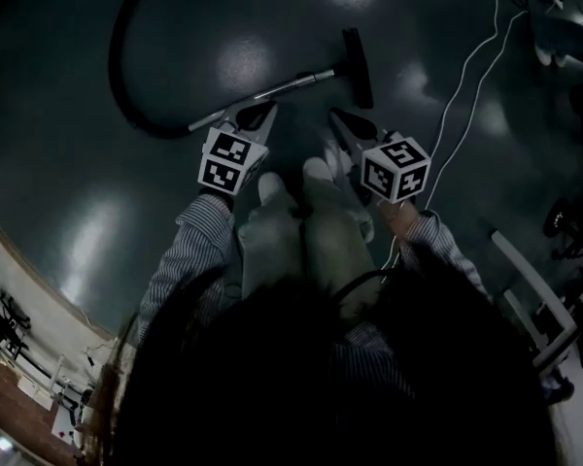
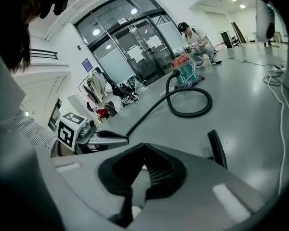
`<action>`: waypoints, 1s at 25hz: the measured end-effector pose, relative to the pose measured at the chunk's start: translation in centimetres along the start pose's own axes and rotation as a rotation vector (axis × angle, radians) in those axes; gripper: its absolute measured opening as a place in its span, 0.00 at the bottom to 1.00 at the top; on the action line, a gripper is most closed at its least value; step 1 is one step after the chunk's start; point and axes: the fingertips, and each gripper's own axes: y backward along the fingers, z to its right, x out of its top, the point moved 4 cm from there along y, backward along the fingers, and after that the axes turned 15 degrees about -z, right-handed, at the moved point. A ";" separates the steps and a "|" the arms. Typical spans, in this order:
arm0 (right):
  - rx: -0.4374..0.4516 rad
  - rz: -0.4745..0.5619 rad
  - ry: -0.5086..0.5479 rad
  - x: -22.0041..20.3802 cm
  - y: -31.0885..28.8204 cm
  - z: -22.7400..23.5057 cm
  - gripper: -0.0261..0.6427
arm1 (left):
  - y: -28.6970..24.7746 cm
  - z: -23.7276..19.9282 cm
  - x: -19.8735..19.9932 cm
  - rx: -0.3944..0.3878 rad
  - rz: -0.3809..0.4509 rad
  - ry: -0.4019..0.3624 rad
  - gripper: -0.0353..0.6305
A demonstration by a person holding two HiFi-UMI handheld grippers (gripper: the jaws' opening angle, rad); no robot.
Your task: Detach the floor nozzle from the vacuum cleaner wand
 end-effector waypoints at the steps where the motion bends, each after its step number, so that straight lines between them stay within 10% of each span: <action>1: -0.004 -0.005 0.006 -0.9 -1.9 1.5 0.04 | -2.3 -0.9 -1.2 0.000 -0.025 -0.054 0.06; 15: 0.007 -0.013 -0.062 -6.5 -17.3 12.6 0.04 | -24.8 -8.6 -16.3 -0.020 -0.442 -0.379 0.35; 25: 0.004 0.030 -0.128 -6.9 -17.7 13.0 0.04 | -26.8 -9.9 -17.5 -0.029 -0.469 -0.440 0.33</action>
